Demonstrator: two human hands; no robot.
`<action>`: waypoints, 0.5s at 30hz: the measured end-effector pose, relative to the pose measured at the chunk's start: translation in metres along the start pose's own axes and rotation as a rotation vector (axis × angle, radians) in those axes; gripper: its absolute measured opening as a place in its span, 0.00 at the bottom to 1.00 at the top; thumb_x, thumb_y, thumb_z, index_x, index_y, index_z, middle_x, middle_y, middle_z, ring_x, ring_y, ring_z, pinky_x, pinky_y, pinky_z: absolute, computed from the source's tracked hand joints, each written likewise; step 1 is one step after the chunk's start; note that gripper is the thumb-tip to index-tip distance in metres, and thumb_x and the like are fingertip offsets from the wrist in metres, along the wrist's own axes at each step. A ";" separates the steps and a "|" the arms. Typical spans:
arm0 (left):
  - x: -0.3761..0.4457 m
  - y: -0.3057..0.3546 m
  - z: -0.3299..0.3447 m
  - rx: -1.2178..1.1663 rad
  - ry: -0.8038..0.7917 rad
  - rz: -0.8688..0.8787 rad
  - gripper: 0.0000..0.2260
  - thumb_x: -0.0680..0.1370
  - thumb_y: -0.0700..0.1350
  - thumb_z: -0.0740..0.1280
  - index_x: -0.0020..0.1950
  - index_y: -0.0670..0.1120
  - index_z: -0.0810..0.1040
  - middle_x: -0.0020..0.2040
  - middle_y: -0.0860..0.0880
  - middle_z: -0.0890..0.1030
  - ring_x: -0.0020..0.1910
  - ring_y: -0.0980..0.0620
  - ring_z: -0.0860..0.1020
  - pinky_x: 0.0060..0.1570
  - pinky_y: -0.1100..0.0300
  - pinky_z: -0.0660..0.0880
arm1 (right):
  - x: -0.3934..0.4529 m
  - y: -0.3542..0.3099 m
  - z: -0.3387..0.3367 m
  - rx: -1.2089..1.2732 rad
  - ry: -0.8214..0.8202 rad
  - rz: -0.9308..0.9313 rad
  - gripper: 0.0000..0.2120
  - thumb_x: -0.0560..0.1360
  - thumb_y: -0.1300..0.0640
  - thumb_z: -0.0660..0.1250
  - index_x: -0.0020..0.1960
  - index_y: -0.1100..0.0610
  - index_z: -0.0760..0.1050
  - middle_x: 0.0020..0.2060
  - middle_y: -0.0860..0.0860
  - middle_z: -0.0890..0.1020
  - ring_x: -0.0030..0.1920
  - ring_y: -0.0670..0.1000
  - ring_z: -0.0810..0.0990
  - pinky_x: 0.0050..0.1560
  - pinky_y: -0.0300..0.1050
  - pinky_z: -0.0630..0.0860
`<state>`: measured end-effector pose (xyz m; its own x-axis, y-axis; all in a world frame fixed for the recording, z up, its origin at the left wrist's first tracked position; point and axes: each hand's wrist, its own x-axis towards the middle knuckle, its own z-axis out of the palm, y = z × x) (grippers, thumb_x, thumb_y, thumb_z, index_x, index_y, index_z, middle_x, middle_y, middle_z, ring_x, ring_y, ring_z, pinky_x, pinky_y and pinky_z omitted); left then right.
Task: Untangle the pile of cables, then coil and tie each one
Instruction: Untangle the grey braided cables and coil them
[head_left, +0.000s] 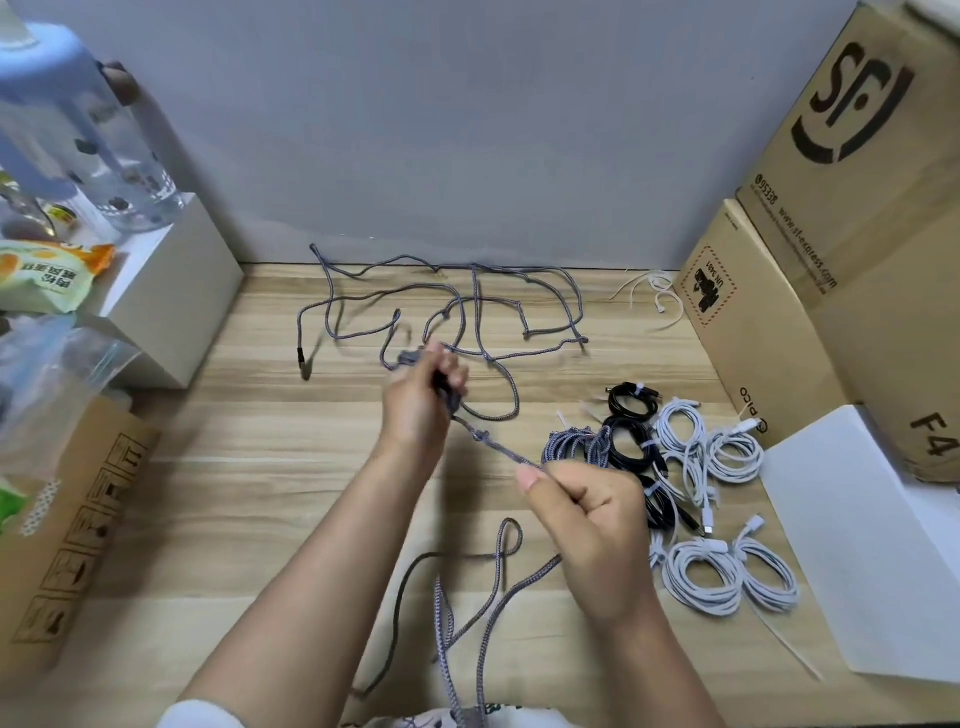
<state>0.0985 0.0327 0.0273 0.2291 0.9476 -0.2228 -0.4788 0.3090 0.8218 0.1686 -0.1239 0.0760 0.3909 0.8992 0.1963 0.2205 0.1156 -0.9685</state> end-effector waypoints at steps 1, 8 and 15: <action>-0.005 -0.007 0.001 0.224 -0.050 0.039 0.11 0.81 0.37 0.54 0.39 0.44 0.66 0.23 0.53 0.68 0.23 0.58 0.67 0.28 0.68 0.66 | 0.001 -0.001 -0.001 0.011 0.016 0.012 0.20 0.69 0.49 0.63 0.26 0.52 0.55 0.23 0.44 0.56 0.26 0.42 0.55 0.27 0.35 0.53; -0.033 -0.024 -0.003 0.875 -0.413 0.003 0.08 0.80 0.44 0.63 0.42 0.44 0.70 0.30 0.47 0.73 0.26 0.49 0.67 0.29 0.60 0.66 | 0.013 0.006 -0.014 0.383 0.128 0.209 0.10 0.64 0.56 0.68 0.26 0.53 0.71 0.22 0.45 0.63 0.22 0.44 0.57 0.27 0.40 0.52; -0.057 0.004 -0.002 0.771 -0.878 -0.393 0.20 0.78 0.56 0.54 0.39 0.43 0.75 0.20 0.54 0.64 0.21 0.55 0.62 0.35 0.60 0.69 | 0.026 0.020 -0.029 0.522 0.306 0.287 0.11 0.68 0.54 0.64 0.32 0.57 0.65 0.22 0.43 0.65 0.21 0.41 0.58 0.23 0.34 0.51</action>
<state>0.0821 -0.0195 0.0423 0.8788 0.3336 -0.3411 0.3078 0.1498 0.9396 0.2087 -0.1105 0.0656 0.6223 0.7735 -0.1199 -0.3609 0.1476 -0.9208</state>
